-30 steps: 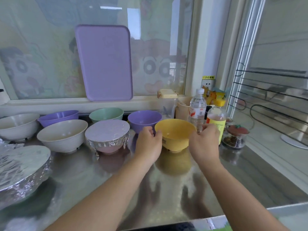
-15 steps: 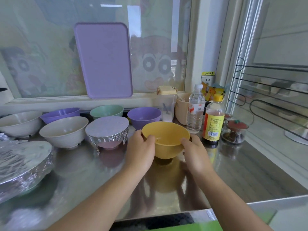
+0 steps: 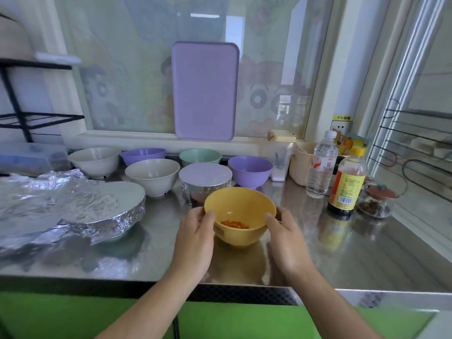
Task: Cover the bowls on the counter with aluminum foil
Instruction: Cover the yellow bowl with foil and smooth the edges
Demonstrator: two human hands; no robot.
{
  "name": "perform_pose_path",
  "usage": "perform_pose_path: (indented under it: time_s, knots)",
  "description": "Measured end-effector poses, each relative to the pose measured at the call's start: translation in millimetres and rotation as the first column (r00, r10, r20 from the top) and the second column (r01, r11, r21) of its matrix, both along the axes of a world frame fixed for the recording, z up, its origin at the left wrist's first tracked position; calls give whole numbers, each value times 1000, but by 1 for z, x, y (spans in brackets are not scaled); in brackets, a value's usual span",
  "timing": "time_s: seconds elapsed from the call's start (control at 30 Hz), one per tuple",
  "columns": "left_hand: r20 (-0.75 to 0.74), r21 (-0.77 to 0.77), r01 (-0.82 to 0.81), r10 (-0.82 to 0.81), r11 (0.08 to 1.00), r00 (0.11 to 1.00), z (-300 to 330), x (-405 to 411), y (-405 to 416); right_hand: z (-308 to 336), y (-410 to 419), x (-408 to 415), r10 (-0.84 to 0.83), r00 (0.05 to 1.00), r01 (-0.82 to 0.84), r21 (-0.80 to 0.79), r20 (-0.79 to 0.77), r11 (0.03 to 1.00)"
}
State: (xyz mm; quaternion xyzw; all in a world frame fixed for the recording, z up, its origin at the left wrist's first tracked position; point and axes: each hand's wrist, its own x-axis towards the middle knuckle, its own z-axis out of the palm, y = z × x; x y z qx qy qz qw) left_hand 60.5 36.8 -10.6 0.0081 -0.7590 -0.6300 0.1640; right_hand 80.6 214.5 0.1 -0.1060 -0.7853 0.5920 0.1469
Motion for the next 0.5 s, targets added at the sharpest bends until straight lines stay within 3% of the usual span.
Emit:
perform_pose_path:
  time_s: [0.17,0.3,0.4,0.5]
  knots:
    - [19,-142,10,-7,990,1000,-4,5,-37,25,-13,12,-102,969,166,287,-226,943]
    - [-3,-231,36,-38,972,999,0,13,-67,42,-53,6,51,915,166,488,-400,857]
    - [-28,-208,73,-80,975,996,15,24,-92,55,-100,-6,196,893,76,565,-405,821]
    - [-130,-156,3,-24,988,991,35,36,-137,73,-163,-17,355,859,-63,610,-370,790]
